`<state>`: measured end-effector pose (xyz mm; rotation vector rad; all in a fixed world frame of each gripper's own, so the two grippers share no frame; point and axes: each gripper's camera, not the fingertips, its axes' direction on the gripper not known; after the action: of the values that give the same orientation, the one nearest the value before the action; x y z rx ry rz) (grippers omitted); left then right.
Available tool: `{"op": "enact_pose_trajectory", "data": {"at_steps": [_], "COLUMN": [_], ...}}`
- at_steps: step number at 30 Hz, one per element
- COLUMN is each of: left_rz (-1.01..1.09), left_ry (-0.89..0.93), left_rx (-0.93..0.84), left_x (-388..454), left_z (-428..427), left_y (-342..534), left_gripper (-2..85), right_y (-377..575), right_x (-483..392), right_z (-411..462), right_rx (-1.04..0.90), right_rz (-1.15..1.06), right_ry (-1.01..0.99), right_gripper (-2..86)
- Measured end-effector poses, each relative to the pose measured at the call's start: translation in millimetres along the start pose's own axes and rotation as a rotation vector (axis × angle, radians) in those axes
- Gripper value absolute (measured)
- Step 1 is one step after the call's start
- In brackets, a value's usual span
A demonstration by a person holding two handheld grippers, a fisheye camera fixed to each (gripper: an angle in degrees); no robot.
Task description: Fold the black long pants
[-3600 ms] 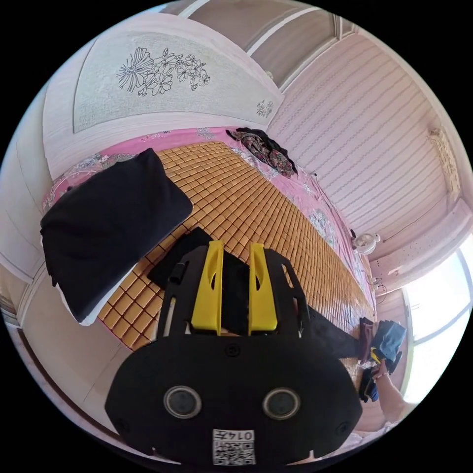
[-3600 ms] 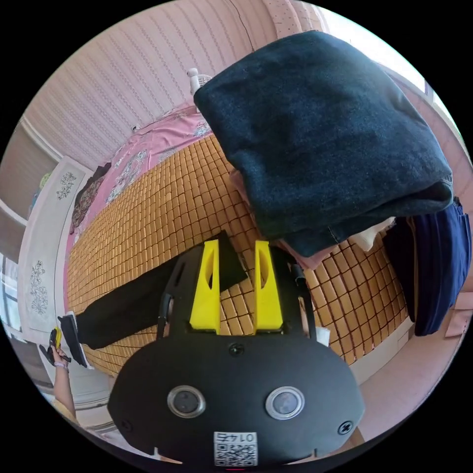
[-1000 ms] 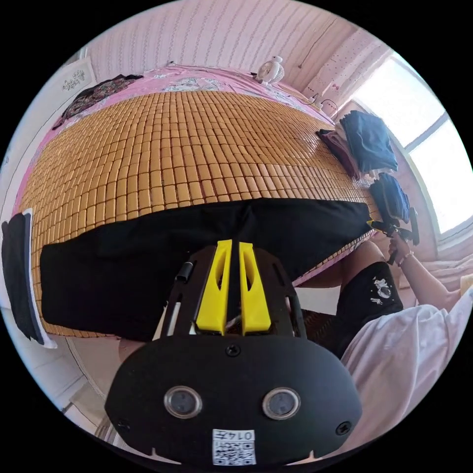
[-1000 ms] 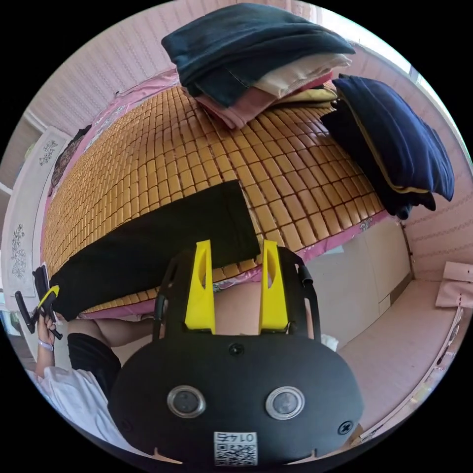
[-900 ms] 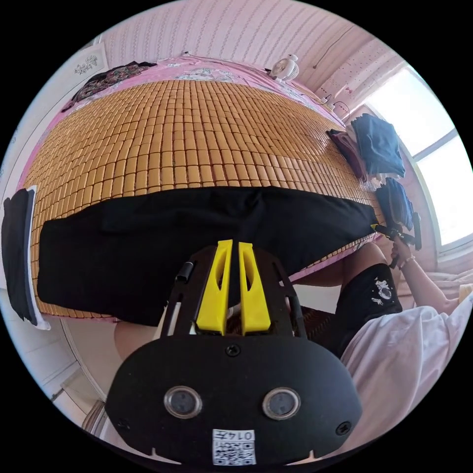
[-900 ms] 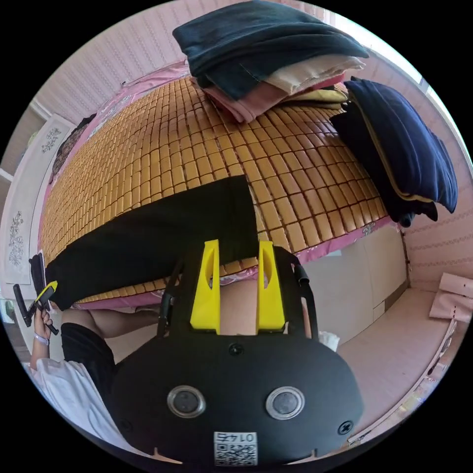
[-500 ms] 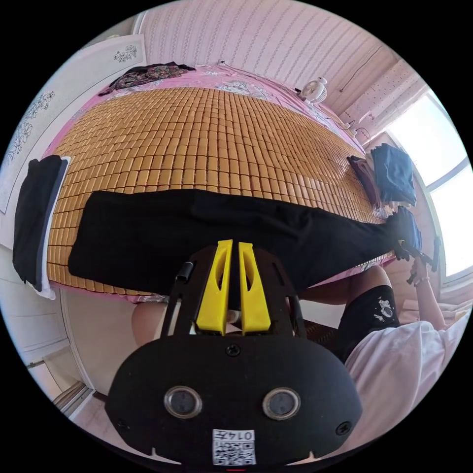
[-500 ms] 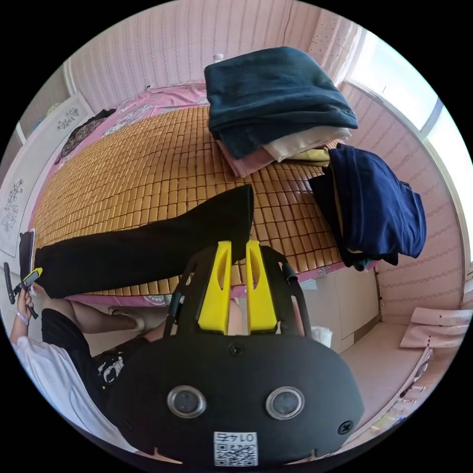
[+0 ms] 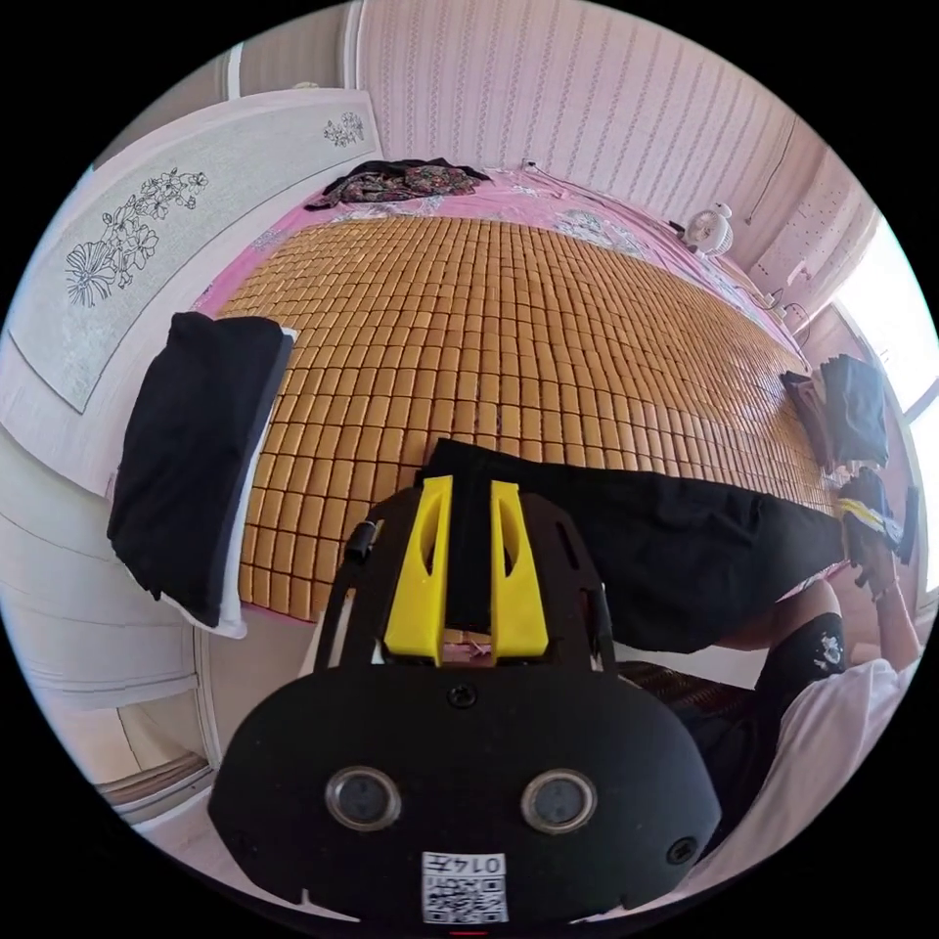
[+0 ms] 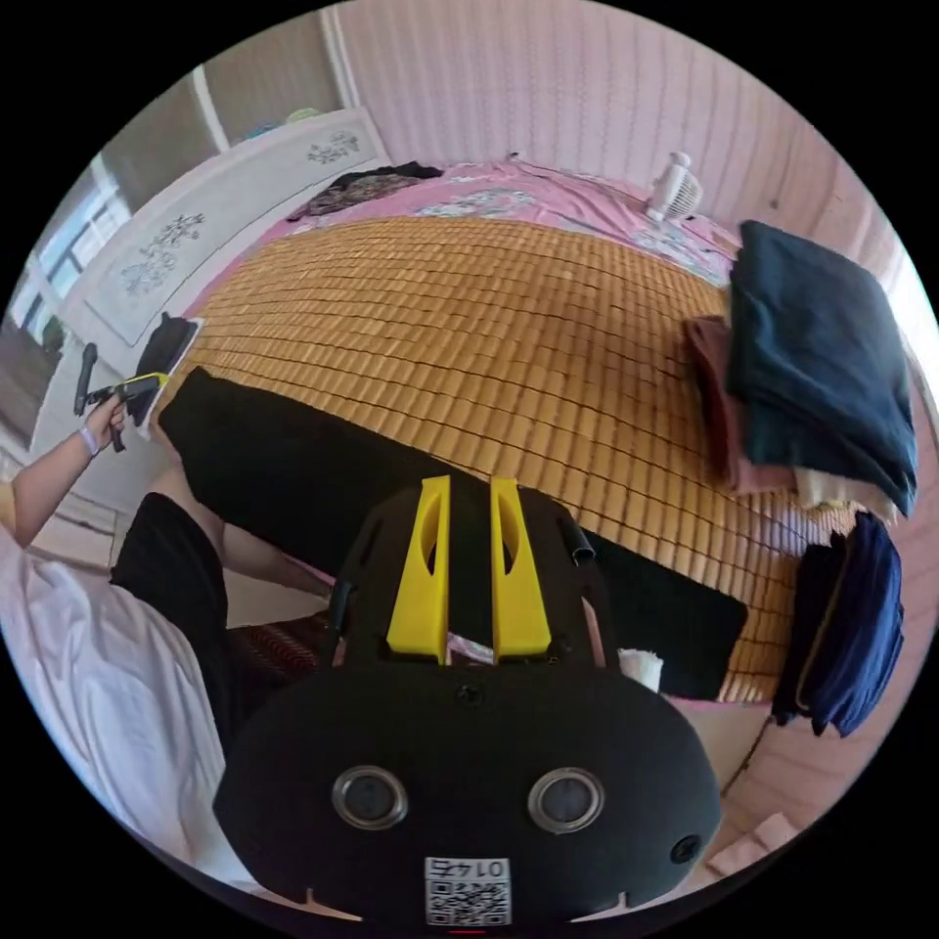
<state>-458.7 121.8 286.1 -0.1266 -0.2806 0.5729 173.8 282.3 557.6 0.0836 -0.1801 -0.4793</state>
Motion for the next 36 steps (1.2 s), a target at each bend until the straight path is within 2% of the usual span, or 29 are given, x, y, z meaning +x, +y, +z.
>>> {"op": "enact_pose_trajectory", "data": {"at_steps": [2, 5, 8, 10, 16, 20, 26, 29, 36], "left_rz": [0.081, 0.09, 0.067, 0.072, 0.11, 0.041, -0.012, -0.035, -0.098], "left_ry": [0.053, 0.069, 0.094, 0.065, 0.019, 0.057, 0.015, 0.014, 0.025], "left_rx": [-0.013, -0.083, -0.174, -0.175, -0.099, -0.012, -0.045, -0.12, -0.136], "left_x": [-11, -22, -27, -26, -24, -31, -37, -42, -50], "left_z": [10, 30, 51, 52, 21, -12, -21, -7, 15], "left_y": [-12, -22, -25, -25, -6, 14, 31, 31, 27], "left_gripper": [10.0, 12.6, 10.8, 8.9, 5.1, 3.7, 0.2, -0.1, -0.1], "right_y": [-29, -70, -100, -115, -120, -117, -119, -124, -147], "right_x": [-33, -83, -120, -137, -139, -134, -131, -132, -134], "right_z": [17, 40, 65, 82, 94, 95, 100, 102, 118], "right_rx": [-0.008, 0.0, -0.054, -0.096, -0.126, -0.133, -0.142, -0.135, -0.166], "right_rz": [-0.103, -0.238, -0.34, -0.383, -0.392, -0.377, -0.353, -0.347, -0.333], "right_ry": [-0.065, -0.145, -0.187, -0.169, -0.167, -0.161, -0.152, -0.115, -0.06], "right_gripper": [6.7, 6.8, 7.1, 7.3, 6.9, 6.8, 6.8, 6.8, 7.9]}}
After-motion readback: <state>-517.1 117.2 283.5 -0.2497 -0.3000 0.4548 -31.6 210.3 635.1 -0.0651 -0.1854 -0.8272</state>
